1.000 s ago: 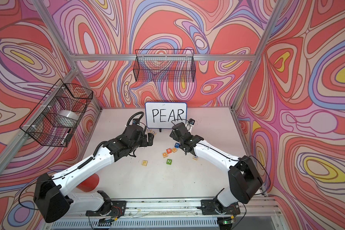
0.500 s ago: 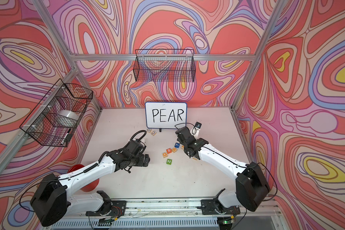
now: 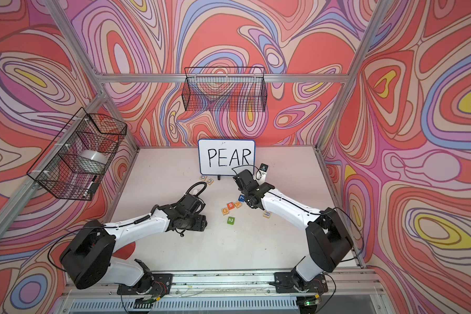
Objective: Spell the uppercase word “pear” with letter blocks
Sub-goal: Move the letter block to the center of the board.
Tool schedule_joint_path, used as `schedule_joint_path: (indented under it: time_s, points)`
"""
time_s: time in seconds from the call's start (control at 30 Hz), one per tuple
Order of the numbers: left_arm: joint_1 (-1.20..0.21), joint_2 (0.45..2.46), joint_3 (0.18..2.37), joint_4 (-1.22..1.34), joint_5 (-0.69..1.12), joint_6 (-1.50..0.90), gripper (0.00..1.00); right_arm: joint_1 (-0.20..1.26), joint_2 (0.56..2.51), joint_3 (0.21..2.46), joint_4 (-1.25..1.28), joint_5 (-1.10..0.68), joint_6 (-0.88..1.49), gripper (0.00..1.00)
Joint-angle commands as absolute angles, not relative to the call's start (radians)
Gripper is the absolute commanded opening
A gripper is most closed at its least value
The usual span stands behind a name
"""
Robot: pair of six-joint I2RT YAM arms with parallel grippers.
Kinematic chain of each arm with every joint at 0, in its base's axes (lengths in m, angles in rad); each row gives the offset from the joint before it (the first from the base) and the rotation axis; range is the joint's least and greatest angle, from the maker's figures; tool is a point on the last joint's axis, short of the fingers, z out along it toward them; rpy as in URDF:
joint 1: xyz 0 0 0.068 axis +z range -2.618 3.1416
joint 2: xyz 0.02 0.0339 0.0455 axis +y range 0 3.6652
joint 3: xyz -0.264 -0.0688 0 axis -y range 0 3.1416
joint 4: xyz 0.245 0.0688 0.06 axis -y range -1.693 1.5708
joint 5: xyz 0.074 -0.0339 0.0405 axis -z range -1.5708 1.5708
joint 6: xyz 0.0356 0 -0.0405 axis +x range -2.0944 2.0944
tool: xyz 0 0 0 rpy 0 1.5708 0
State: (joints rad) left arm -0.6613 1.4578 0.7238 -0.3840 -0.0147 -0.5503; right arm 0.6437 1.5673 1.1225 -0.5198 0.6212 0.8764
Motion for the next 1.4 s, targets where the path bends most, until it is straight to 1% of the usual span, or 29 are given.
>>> schedule_joint_path:
  time_s: [0.0, 0.07, 0.37, 0.57, 0.87, 1.03, 1.37]
  points:
    - [-0.665, 1.488, 0.739, -0.359, -0.039, -0.538, 0.7, 0.647, 1.577, 1.132, -0.538, 0.634, 0.892, 0.97]
    - [-0.664, 1.507, 0.742, -0.356, -0.052, -0.544, 0.66, 0.646, 1.582, 1.136, -0.55, 0.634, 0.903, 0.97]
    - [-0.665, 1.562, 0.753, -0.378, -0.072, -0.572, 0.36, 0.646, 1.59, 1.137, -0.57, 0.655, 0.911, 0.97]
    - [-0.675, 1.536, 0.762, -0.45, -0.066, -0.618, 0.27, 0.646, 1.592, 1.13, -0.572, 0.651, 0.917, 0.97]
    - [-0.79, 1.446, 0.796, -0.579, -0.041, -0.752, 0.25, 0.646, 1.593, 1.105, -0.569, 0.646, 0.897, 0.97]
    - [-0.799, 1.423, 0.768, -0.554, 0.033, -0.815, 0.25, 0.646, 1.576, 1.078, -0.557, 0.647, 0.887, 0.97]
    - [-0.8, 1.536, 0.817, -0.558, 0.09, -0.812, 0.23, 0.647, 1.522, 1.006, -0.546, 0.662, 0.916, 0.97]
